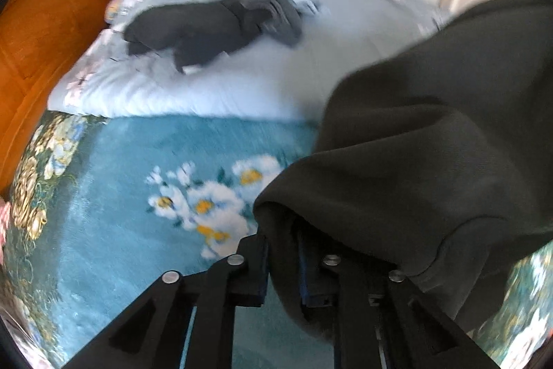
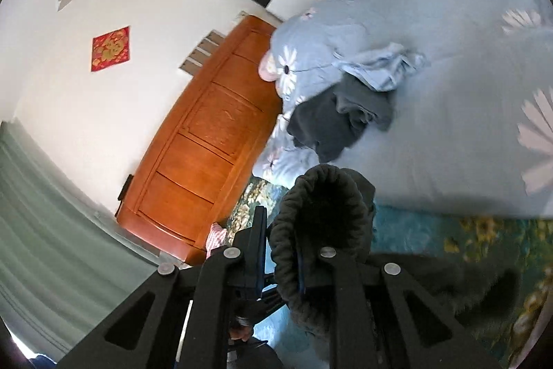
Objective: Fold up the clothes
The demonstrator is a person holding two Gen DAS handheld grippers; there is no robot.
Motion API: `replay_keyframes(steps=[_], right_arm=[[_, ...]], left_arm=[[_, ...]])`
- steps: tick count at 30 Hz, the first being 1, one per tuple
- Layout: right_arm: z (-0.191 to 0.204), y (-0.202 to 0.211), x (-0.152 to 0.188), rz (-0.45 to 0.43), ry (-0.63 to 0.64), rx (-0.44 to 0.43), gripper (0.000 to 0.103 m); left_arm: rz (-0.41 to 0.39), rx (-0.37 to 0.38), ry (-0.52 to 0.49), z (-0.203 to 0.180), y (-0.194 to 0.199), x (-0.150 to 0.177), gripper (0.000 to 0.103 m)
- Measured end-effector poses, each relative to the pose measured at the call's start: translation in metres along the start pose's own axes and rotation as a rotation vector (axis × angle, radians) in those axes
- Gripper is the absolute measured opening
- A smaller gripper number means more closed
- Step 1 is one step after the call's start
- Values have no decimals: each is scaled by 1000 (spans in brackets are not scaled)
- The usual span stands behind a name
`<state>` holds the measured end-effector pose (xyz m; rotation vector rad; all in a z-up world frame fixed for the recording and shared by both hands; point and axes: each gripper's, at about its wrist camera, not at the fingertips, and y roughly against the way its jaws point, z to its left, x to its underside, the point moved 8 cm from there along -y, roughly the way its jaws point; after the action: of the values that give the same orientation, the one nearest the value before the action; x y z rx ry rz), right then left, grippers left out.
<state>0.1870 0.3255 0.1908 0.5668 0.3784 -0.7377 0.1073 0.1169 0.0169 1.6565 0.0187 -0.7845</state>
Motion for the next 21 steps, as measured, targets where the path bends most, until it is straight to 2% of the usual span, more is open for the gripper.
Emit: replay_keyframes(steps=[2,5,7,10,13,17,19,21], right_arm=[[13,7,-15,-10,23,-17,14],[58,-1,-58,-68,124,-51,14],[90,-5,-87,-114,200,-72,14],[125,4,-116,-196,274,-99,14],[140,13,-125,-252,329,-111,14],[115,8,-100,-227,325,-70,14],[89,7,-87,-200,295,-18,14],[66,8,-77,-181,262,29,14]], left_arm=[[-55,-6,54,19,18,-25,12],[-161,-60,94,53,62,-76,11],[-264,-114,105,78,110,-116,11],[-424,-149,135,108,183,-154,11],[-518,-201,116,121,224,-153,11],[-469,-319,-1,104,202,-109,11],[-413,-306,-37,87,174,-77,11],[-335,-206,14,69,144,-46,11]])
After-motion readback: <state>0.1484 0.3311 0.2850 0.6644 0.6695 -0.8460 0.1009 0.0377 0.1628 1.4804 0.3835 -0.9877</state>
